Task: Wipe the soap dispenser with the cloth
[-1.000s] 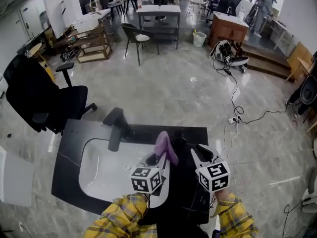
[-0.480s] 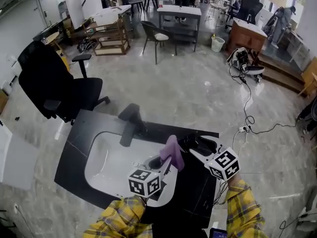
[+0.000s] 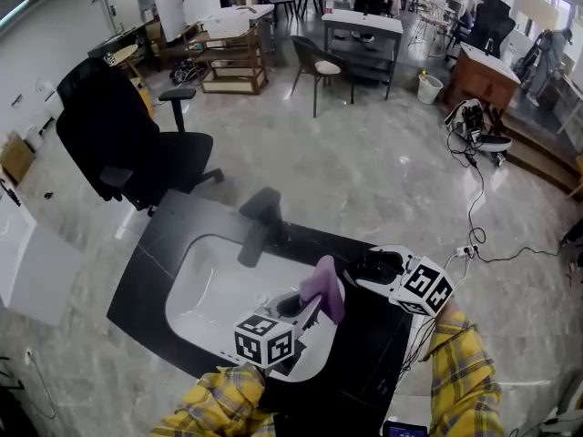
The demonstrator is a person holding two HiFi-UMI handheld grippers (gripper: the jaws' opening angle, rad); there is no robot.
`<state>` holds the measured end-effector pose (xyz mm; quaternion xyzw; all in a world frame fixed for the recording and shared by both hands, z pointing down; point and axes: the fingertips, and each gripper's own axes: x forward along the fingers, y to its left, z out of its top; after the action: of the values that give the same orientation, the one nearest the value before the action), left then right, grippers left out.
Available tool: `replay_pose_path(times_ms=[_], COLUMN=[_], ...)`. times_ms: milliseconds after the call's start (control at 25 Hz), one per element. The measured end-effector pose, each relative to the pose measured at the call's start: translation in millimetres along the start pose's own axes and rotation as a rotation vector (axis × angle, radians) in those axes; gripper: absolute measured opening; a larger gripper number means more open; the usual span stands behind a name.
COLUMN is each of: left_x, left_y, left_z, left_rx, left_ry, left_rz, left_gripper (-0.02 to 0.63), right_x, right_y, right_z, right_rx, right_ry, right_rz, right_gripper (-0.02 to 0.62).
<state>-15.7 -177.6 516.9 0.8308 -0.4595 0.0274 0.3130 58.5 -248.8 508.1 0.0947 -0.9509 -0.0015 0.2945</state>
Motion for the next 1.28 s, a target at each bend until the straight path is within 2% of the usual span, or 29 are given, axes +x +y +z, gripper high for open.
replay_pose_path(times_ms=[280, 360, 480, 680, 840, 1120, 1280], left_x=[1, 3, 6, 11, 14, 11, 6], left_y=[2, 3, 5, 0, -4, -1, 0], left_z=[-4, -6, -9, -9, -7, -6, -5], left_rx=[-0.012, -0.015, -0.015, -0.014, -0.008, -0.014, -0.014], left_ry=[-0.001, 0.005, 0.014, 0.025, 0.028, 0.028, 0.024], left_rz=[0.004, 0.008, 0.014, 0.007, -0.002, -0.003, -0.005], left_gripper=[0.064, 0.064, 0.064, 0.064, 0.064, 0.064, 0.064], right_x=[8, 8, 9, 6, 0, -9, -14], right_y=[-2, -2, -4, -6, -12, -23, -24], right_z=[-4, -4, -5, -6, -9, -19, -23], right_rx=[-0.036, -0.017, 0.019, 0.074, 0.160, 0.390, 0.483], right_ry=[0.051, 0.046, 0.031, 0.019, -0.007, 0.005, 0.021], right_rz=[0.074, 0.063, 0.002, -0.134, -0.273, -0.615, -0.769], right_gripper=[0.217, 0.209, 0.207, 0.206, 0.204, 0.202, 0.199])
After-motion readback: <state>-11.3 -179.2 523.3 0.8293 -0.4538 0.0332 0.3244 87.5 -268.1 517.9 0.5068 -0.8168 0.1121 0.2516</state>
